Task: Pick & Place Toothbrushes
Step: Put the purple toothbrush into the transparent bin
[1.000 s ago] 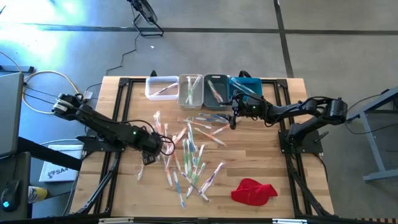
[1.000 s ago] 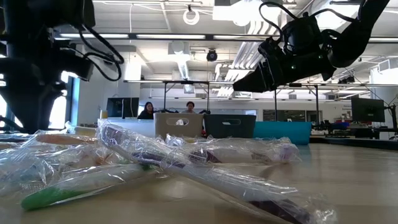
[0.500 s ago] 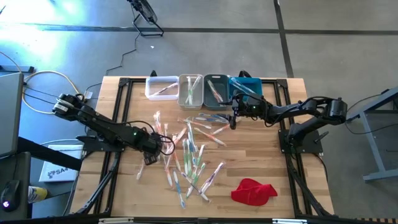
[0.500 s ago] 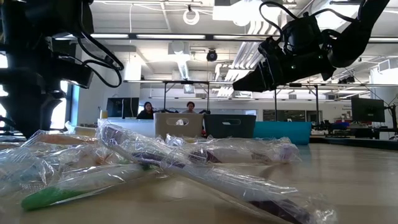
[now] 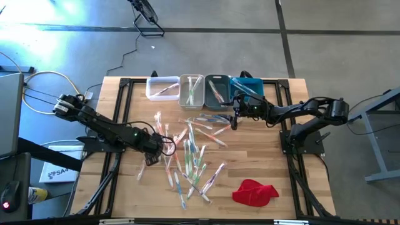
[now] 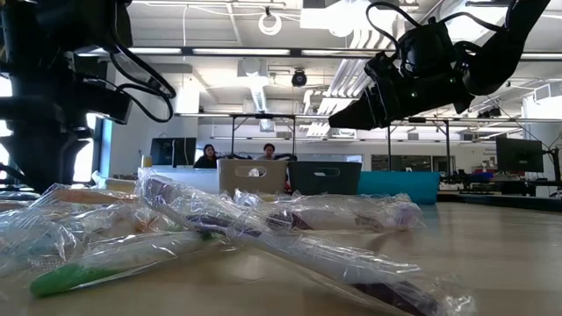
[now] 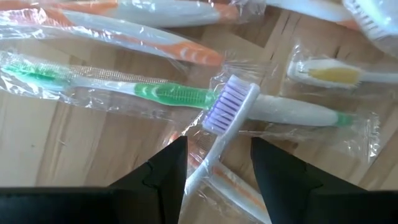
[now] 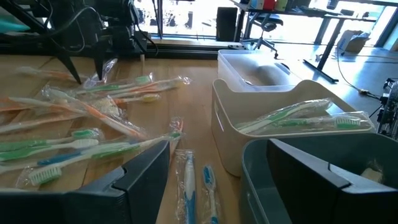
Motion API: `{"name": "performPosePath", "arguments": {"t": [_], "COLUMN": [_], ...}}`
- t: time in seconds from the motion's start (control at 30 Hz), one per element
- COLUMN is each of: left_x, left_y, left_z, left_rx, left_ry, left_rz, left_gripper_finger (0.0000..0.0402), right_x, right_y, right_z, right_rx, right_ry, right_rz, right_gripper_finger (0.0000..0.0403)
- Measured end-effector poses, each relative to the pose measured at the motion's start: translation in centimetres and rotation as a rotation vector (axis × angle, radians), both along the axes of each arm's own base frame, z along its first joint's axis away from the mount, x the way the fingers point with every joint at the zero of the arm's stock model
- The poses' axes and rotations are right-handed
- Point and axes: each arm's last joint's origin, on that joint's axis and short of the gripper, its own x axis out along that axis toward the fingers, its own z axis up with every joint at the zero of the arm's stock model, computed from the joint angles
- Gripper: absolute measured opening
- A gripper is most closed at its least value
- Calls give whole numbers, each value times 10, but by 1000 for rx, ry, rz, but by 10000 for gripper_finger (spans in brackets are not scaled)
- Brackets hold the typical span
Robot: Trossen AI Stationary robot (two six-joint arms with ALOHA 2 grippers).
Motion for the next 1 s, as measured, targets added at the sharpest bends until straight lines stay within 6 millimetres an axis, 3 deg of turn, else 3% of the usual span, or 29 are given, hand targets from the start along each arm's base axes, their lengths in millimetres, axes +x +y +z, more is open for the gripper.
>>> {"name": "performPosePath", "arguments": {"t": [0.5, 0.77, 1.0], "left_x": [1, 1, -2], "left_y": [0, 5, 6], "left_z": [0, 1, 1], "left_rx": [23, 176, 189], "left_ry": [-22, -50, -9], "left_rz": [13, 11, -22], "left_gripper_finger": [170, 170, 170], "right_x": [0, 0, 0], "right_y": [0, 0, 0], "right_z": [0, 0, 0], "right_rx": [0, 4, 5], "right_ry": [0, 0, -1], "right_rz": [0, 0, -1], "right_gripper_finger": [261, 261, 261]}}
